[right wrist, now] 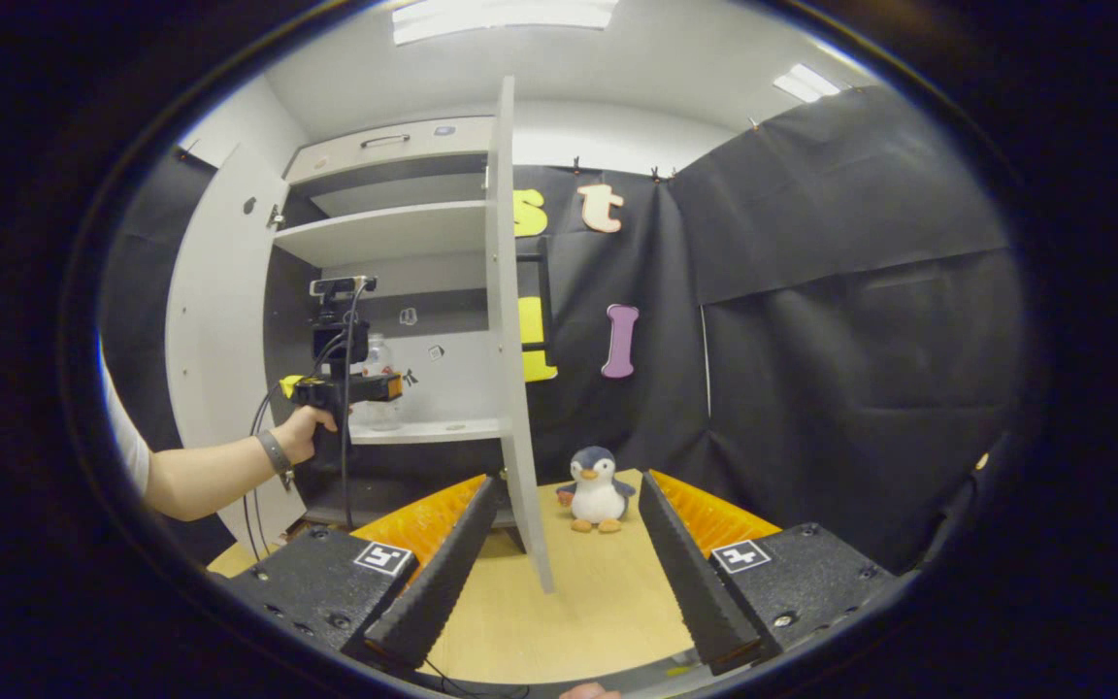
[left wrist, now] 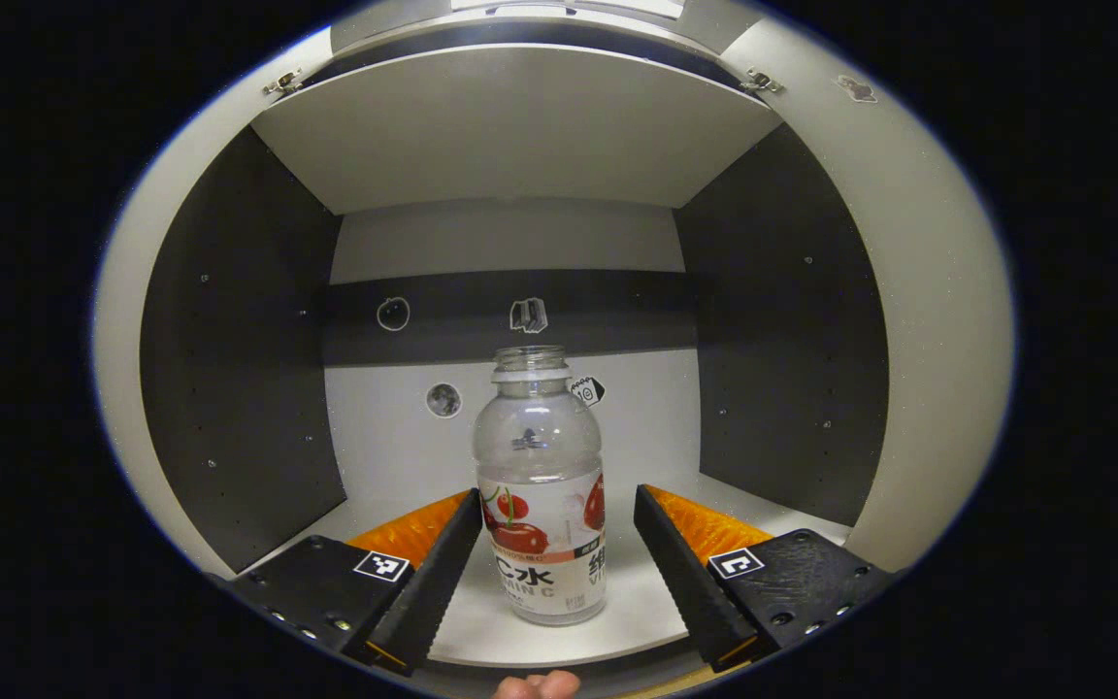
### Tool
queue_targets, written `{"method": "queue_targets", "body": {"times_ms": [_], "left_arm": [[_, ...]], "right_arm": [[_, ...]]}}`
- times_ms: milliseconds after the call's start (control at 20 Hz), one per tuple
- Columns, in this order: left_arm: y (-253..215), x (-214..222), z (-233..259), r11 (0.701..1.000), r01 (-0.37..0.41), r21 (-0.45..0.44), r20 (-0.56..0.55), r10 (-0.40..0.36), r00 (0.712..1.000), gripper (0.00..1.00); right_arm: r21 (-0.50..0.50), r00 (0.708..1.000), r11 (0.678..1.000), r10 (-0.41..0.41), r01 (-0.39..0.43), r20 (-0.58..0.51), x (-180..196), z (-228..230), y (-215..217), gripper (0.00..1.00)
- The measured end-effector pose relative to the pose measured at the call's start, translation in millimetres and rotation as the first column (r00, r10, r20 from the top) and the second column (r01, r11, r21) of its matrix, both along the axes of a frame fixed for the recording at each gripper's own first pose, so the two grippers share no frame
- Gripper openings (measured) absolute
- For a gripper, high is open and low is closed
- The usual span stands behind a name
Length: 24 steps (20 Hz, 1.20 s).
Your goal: Grasp the bottle in the cabinet with the left hand and place it on the coaster, then close the right door with the right hand and the left door with the left hand.
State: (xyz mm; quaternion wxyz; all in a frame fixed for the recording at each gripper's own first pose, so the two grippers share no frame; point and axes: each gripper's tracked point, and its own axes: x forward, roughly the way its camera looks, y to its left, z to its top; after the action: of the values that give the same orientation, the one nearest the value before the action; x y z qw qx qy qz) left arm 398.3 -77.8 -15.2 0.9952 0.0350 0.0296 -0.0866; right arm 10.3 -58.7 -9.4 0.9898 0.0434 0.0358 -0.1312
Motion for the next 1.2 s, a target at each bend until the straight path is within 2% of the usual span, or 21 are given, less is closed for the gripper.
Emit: {"method": "queue_targets", "body": {"times_ms": [150,300,500,850,1000,1200], "left_arm": [[5,11,0,1.000,-0.025,-0.012,-0.023,0.025,0.999,0.93],[2,15,-5,0.999,-0.020,-0.032,-0.026,0.019,0.999,0.78],[7,0,8,0.999,-0.013,-0.039,-0.007,0.012,1.000,0.76],[13,-90,33,0.993,0.059,-0.101,0.007,-0.059,0.998,0.76],[22,-137,19,0.992,0.050,-0.113,-0.002,-0.051,0.999,0.75],[36,-204,-23,0.993,-0.011,-0.115,-0.017,0.010,1.000,0.76]], "right_arm": [[0.007,1.000,1.000,-0.012,0.012,0.002,0,0,-3,0.97],[0.002,1.000,1.000,0.003,-0.003,0.004,-1,2,-4,0.97],[-0.015,0.999,0.999,0.034,-0.034,0.000,2,3,-3,0.96],[-0.032,0.991,0.990,0.136,-0.135,0.011,13,12,8,0.97],[-0.028,0.981,0.981,0.192,-0.191,0.033,16,16,18,0.97],[-0.031,0.962,0.963,0.268,-0.267,0.040,12,24,31,0.97]]}}
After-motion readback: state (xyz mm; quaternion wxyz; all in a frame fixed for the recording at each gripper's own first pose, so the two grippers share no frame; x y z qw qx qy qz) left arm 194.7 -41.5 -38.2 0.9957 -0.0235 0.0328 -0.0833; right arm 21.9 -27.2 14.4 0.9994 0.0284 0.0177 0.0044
